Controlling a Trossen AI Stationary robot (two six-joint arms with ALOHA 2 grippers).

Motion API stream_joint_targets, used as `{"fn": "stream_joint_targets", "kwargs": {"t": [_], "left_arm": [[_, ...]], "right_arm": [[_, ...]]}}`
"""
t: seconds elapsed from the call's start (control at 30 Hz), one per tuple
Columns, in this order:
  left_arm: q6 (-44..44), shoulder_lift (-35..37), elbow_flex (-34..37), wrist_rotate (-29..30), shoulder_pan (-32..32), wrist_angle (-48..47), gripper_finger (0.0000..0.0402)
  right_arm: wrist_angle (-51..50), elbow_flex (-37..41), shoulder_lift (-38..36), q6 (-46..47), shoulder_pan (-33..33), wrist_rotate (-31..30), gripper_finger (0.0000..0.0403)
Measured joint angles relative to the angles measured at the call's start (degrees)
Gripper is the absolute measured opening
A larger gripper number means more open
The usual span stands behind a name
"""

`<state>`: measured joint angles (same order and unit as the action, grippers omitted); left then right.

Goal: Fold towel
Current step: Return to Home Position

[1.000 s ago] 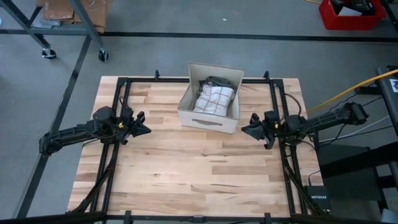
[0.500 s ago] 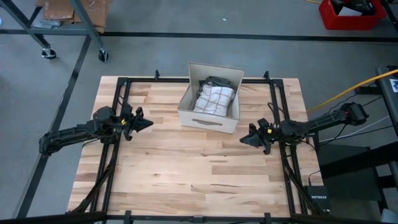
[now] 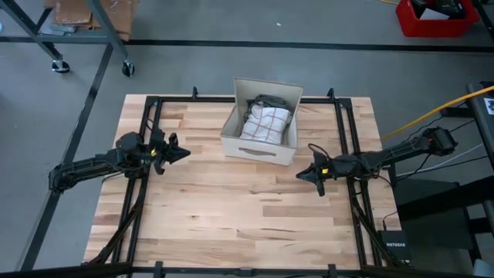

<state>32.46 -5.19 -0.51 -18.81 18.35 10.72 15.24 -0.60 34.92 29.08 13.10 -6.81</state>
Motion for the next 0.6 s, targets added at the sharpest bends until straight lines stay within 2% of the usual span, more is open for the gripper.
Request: {"fn": "stream_joint_targets", "kwargs": {"t": [0.27,0.37,0.6], "left_arm": [[-13.5,0.0,0.0,0.0,0.0,-3.8,0.0003],[-14.8,0.0,0.0,0.1,0.0,-7.2,0.0003],[-15.1,-2.1,0.0,0.2,-0.6,-7.2,0.0003]], "right_arm": [[-3.6,0.0,0.0,-1.6,0.0,-0.2,0.0021],[-2.9,0.1,0.0,-3.4,0.0,-0.3,0.0021],[0.3,0.1,0.0,-4.1,0.0,-0.3,0.0021]]}}
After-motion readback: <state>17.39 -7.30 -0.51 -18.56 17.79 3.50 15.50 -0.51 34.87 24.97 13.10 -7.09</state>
